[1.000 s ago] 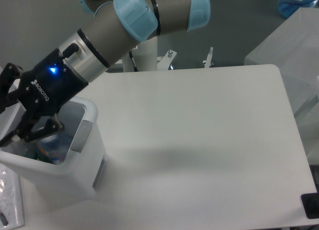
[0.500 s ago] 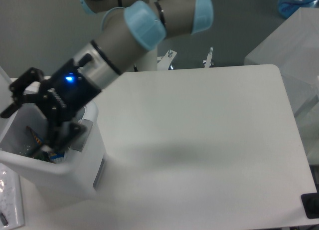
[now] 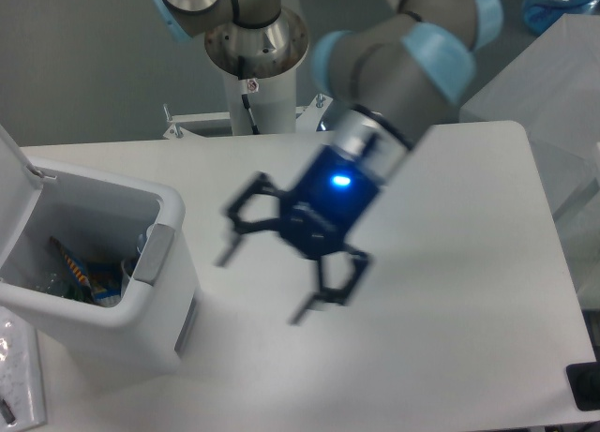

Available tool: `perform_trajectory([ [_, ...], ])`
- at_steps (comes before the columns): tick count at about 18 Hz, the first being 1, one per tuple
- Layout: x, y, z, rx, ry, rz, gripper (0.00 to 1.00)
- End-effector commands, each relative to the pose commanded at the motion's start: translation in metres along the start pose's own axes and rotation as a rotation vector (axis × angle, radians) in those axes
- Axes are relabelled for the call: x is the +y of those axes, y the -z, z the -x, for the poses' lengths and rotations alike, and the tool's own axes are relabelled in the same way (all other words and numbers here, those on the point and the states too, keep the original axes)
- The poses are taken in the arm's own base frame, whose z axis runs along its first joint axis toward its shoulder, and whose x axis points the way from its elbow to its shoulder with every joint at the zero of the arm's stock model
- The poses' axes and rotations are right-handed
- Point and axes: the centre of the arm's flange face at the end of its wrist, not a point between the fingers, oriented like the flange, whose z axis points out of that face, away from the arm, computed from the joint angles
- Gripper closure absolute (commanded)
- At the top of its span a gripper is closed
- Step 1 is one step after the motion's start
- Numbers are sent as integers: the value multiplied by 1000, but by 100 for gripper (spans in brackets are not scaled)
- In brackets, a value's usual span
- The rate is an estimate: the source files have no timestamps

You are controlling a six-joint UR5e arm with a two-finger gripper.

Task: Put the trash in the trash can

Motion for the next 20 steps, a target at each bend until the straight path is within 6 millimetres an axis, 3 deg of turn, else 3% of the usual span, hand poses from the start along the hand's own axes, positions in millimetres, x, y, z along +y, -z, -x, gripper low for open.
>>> perform_trajectory([
  [2, 14, 14, 17, -84, -16, 73, 0],
  [6, 46, 19, 41, -287, -144, 392, 0],
  [12, 57, 14, 47, -417, -167, 623, 0],
  [14, 56, -2, 40, -448, -203, 716, 0],
  [16, 59, -14, 42, -453, -256, 798, 0],
  [20, 48, -18, 50, -372, -226, 910, 0],
])
